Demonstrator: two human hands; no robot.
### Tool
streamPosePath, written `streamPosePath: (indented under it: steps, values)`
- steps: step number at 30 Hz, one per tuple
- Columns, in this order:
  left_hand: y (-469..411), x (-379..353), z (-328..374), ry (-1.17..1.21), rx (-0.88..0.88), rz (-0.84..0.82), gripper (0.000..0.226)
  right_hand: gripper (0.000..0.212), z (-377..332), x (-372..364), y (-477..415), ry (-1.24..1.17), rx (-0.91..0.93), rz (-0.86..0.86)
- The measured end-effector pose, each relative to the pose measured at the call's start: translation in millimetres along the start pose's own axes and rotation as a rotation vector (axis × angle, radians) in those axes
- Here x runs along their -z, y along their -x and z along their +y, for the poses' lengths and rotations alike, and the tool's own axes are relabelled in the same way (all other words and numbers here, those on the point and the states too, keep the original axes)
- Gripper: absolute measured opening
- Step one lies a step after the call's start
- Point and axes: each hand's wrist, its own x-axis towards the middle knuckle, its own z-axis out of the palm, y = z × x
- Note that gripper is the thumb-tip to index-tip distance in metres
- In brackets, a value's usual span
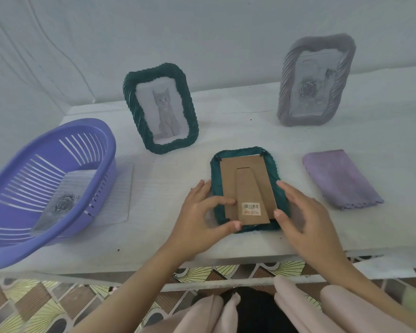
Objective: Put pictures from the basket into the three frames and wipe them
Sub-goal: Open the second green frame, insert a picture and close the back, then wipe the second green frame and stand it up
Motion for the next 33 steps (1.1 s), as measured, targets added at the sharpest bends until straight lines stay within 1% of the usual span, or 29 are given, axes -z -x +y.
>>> streamPosePath:
  steps: [2, 4, 7, 9, 11, 13, 15, 16, 18, 19, 21, 22, 24, 28, 30, 32, 33]
  values:
    - [-0.3, -2.8, 1.6, -0.028, -0.036, 0.005, 0.054, 0.059, -7.8, -2.1, 0.4, -0.179, -0.088, 0.047]
    - [-0.5, -4.2, 4.5, -0.030, -0.035, -0.009, 0.067, 0.063, -14.6, -1.3, -2.0, -0.376, -0.166, 0.104]
    - [-1.5, -2.2, 13.2, -0.051, -0.016, -0.028, 0.083, 0.062, -24.6, 4.5, -7.3, -0.616, -0.191, 0.182]
    - [-3.9, 3.7, 23.9, -0.068, -0.103, -0.010, 0.085, 0.058, -31.1, 8.8, -12.1, -0.689, -0.168, 0.211]
    - [-7.2, 11.0, 40.7, 0.013, -0.183, -0.041, 0.075, 0.054, -40.1, 12.8, -15.9, -0.745, -0.137, 0.216]
    - [-11.5, 18.6, 60.7, 0.130, -0.143, -0.068, 0.063, 0.047, -48.7, 15.2, -19.2, -0.813, -0.120, 0.193]
    - [-18.4, 25.2, 75.7, 0.221, -0.039, -0.022, 0.058, 0.042, -55.5, 15.9, -20.8, -0.860, -0.102, 0.164]
    - [-21.6, 28.9, 81.3, 0.236, 0.009, 0.022, 0.058, 0.046, -57.2, 15.1, -21.7, -0.891, -0.088, 0.142]
    - [-26.8, 36.6, 88.8, 0.206, 0.062, 0.112, 0.065, 0.060, -59.4, 13.5, -23.2, -0.952, -0.054, 0.040]
    - [-28.7, 40.6, 91.5, 0.155, 0.079, 0.147, 0.070, 0.061, -61.7, 12.8, -24.0, -0.978, -0.044, -0.026]
    - [-32.9, 47.1, 92.0, 0.037, 0.107, 0.204, 0.078, 0.051, -64.0, 11.2, -26.3, -1.020, -0.062, -0.129]
    - [-34.1, 49.9, 91.5, 0.009, 0.117, 0.215, 0.079, 0.047, -63.6, 9.7, -27.9, -1.027, -0.082, -0.156]
    - [-35.5, 54.6, 87.5, 0.009, 0.126, 0.206, 0.070, 0.044, -58.6, 5.5, -31.2, -0.984, -0.104, -0.160]
    - [-31.5, 70.9, 74.5, 0.084, 0.150, 0.198, 0.051, 0.028, -42.8, -4.2, -34.0, -0.863, -0.205, -0.085]
    - [-31.4, 74.6, 65.0, 0.282, 0.207, 0.193, 0.046, 0.027, -37.1, -8.6, -32.6, -0.779, -0.250, -0.091]
    - [-30.6, 69.6, 55.0, 0.493, 0.284, 0.189, 0.042, 0.034, -36.7, -11.5, -30.0, -0.692, -0.267, -0.116]
    - [-29.4, 65.0, 50.8, 0.558, 0.306, 0.185, 0.040, 0.037, -37.1, -12.1, -28.8, -0.660, -0.273, -0.122]
